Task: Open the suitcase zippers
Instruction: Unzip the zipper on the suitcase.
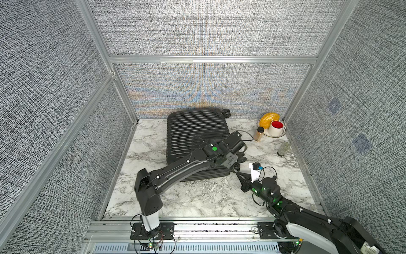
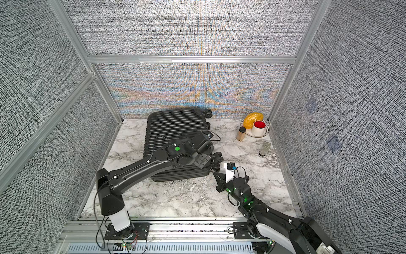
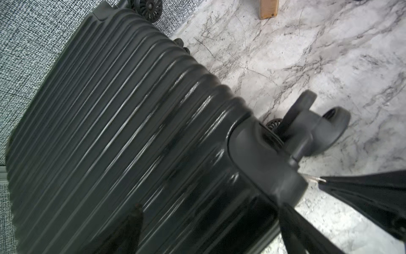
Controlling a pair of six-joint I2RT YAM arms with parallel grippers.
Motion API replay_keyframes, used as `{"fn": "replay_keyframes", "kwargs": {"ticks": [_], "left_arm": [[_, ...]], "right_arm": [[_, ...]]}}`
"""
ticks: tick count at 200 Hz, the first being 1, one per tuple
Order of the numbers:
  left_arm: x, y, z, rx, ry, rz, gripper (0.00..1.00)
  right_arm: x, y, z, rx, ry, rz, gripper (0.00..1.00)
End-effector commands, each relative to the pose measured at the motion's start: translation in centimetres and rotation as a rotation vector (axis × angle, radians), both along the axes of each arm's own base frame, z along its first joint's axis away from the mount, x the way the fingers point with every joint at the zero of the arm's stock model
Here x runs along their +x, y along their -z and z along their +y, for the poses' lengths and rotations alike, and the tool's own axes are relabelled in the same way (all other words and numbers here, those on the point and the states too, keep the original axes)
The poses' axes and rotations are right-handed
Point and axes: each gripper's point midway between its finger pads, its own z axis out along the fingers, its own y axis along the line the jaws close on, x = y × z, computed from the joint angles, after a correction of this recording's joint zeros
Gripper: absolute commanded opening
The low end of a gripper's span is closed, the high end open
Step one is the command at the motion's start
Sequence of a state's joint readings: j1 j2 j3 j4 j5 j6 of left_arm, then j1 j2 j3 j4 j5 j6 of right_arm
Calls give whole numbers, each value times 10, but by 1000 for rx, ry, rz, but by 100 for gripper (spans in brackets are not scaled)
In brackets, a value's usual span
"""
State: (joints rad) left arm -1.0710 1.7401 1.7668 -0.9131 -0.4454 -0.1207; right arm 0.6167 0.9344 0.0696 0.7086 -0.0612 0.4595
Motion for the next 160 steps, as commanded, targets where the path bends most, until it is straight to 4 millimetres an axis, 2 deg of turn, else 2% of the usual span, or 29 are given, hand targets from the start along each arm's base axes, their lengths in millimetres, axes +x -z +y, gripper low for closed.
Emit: {"fn": "replay_keyframes", "kwargs": {"ticks": [1,21,43,89,112,117,120,136,160], "left_arm": [[-19,-18,-20,-90,218,-20,96],[-36,-28,-39,-115,457,-61,96],[-44,-23,-53,-54,610,10,97],[-35,12,-84,58,714,77,98],[-18,17,-98,74,693,46,98],[-15,10,-100,68,686,25,98],[-11,19,-103,81,679,33,98],[1,24,-110,84,656,23,98],[2,38,-117,103,669,63,98]], "right_arm": [[-4,5,3,-18,-31,9,0],[-5,4,2,-23,-33,11,0],[-5,4,-3,-11,-14,16,0],[-6,1,-13,27,12,19,0],[-7,-1,-13,29,7,14,0],[-7,-2,-13,30,6,13,0],[-7,-2,-13,29,5,13,0],[-8,-2,-13,32,3,12,0],[-9,-1,-15,34,6,14,0]]}}
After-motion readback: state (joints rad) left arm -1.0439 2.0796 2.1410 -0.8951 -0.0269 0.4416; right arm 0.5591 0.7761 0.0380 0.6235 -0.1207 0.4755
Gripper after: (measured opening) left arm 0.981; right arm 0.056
